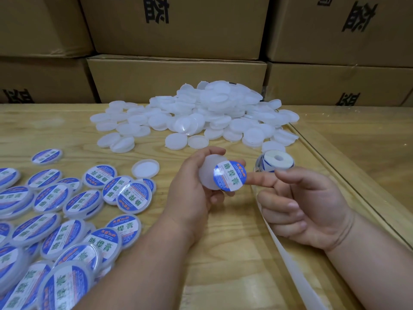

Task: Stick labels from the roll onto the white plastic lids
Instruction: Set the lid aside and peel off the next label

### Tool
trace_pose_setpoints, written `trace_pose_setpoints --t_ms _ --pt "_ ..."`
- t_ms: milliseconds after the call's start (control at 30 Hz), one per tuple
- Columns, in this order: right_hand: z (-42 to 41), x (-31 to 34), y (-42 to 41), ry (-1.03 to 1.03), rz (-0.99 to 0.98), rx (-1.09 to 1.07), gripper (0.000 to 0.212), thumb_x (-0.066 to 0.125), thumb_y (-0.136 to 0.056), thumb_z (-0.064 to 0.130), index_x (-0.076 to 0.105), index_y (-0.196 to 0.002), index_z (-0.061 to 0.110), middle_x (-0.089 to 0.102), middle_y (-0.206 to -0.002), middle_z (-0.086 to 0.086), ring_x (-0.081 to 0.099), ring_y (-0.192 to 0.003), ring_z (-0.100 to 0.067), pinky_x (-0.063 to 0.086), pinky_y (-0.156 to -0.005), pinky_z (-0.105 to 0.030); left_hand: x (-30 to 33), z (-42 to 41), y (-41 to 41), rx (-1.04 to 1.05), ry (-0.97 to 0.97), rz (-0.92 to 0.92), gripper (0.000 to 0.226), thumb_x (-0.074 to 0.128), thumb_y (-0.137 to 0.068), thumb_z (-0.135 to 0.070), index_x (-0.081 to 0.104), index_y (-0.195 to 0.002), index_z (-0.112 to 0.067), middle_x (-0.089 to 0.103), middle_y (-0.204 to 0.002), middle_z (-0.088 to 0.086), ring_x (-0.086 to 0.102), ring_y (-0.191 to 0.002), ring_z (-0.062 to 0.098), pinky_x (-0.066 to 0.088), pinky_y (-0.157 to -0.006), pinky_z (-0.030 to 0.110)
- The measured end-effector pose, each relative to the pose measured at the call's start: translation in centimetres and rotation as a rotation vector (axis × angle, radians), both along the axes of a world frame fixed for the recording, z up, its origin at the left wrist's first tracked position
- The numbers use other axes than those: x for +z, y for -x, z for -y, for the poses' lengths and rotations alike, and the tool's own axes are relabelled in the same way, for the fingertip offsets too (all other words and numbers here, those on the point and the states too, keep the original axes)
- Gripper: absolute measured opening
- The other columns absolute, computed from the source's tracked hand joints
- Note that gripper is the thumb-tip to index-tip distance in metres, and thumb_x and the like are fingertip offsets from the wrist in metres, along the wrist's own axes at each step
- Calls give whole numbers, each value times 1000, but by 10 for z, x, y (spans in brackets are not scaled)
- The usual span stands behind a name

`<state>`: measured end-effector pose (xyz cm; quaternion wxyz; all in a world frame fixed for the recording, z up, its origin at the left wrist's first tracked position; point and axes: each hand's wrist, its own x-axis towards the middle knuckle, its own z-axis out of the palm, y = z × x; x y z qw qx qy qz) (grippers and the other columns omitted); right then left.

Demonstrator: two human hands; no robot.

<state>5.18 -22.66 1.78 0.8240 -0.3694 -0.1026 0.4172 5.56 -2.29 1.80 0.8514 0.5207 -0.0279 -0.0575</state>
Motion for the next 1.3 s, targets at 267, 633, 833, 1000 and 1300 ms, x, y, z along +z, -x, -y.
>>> trace_pose_setpoints --t_ms 267,633,833,1000,1300 --pt "1 -1 -1 11 31 17 53 72 -82 26 64 -130 4 47 -55 0 24 -46 -10 20 -37 -19 -5 1 -4 -56 -65 71 34 39 -79 -25 56 -108 -15 76 -104 19 55 -54 26 26 -45 28" --pt "0 -2 -2 7 46 46 51 68 -87 28 63 -132 4 40 -56 1 25 -47 -9 21 -37 -20 -10 0 -7 -66 -137 119 31 43 -77 -23 62 -101 -24 77 -105 14 61 -55 25 32 -42 23" --pt "0 -3 -1 11 42 37 52 70 -85 28 64 -131 4 31 -57 0 25 -46 -10 21 -37 -20 -6 0 -3 -83 -155 124 35 41 -75 -19 70 -82 -39 78 -104 11 62 -56 24 34 -44 24" --pt "0 -2 1 23 33 0 66 73 -82 28 56 -140 1 37 -53 1 24 -45 -10 21 -36 -20 -9 1 -5 -46 -144 98 46 40 -66 -8 65 -98 -28 78 -103 10 60 -56 21 33 -44 24" --pt "14 4 -4 -180 142 -300 62 62 -82 23 52 -142 12 32 -49 6 21 -41 -8 19 -34 -19 -14 -3 -9 155 -116 77 37 71 -92 -11 59 -123 -27 78 -108 -2 68 -71 10 45 -51 18"
